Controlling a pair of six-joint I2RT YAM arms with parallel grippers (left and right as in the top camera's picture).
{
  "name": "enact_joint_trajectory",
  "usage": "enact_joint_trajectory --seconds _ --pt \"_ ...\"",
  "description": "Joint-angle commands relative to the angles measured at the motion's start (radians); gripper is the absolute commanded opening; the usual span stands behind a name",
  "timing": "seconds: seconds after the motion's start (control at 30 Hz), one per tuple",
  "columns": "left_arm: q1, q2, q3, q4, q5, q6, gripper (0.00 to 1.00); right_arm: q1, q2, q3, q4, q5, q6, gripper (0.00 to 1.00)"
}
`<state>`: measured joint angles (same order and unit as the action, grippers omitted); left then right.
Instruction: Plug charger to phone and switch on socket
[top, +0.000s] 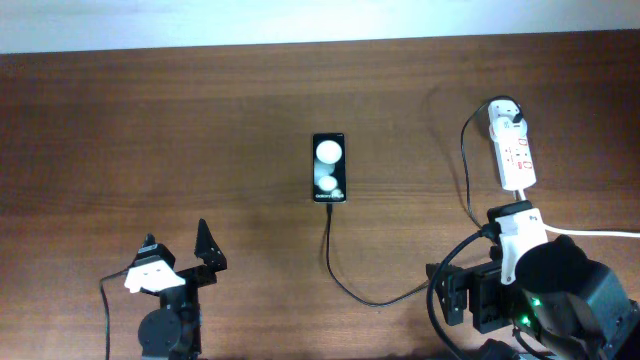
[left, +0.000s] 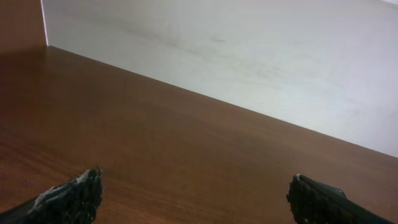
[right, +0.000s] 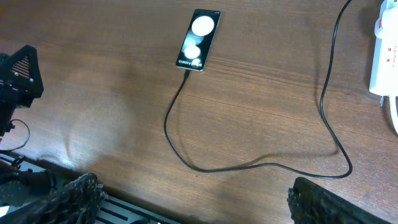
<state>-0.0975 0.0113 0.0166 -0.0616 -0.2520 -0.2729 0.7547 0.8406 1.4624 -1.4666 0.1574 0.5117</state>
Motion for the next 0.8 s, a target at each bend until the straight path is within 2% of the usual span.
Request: enact_joint_trajectory --seconds 0.0,0.2,0.33,0.4,0.47,0.6,0.63,0.7,0.77 --pt "0.002 0.0 -0.008 0.002 -0.006 -0.002 0.99 0.003 -0.003 0.009 0.0 0.012 -0.006 0.99" --pt "0.002 0.0 -0.008 0.002 -0.006 -0.002 0.99 -0.012 0.002 0.008 -0.02 0.033 -0.016 0.99" --pt "0.002 0.0 -0.008 0.002 -0.006 -0.002 0.99 -0.255 -0.008 0.0 -0.018 0.038 -0.071 0.99" --pt "0.002 0.0 -0.008 0.002 -0.006 -0.002 0.99 -0.334 -0.063 -0.044 0.063 0.021 -0.145 0.99" --pt "0.002 0.0 -0.008 0.002 -0.006 -0.002 0.99 -0.387 -0.197 -0.207 0.232 -0.027 -0.251 0.98" --pt "0.002 0.0 -0.008 0.002 -0.006 -0.002 0.99 -0.507 -0.532 -0.599 0.519 -0.058 -0.251 0.99" --pt "0.002 0.0 -0.008 0.002 -0.006 -0.002 0.99 -0.526 -0.573 -0.644 0.554 -0.068 -0.251 0.99" --pt "0.002 0.0 -0.008 0.002 -0.006 -0.002 0.99 -0.565 -0.698 -0.813 0.735 -0.16 -0.348 0.99" --pt "0.002 0.0 -0.008 0.002 -0.006 -0.002 0.99 -0.584 -0.751 -0.932 0.898 -0.23 -0.384 0.99"
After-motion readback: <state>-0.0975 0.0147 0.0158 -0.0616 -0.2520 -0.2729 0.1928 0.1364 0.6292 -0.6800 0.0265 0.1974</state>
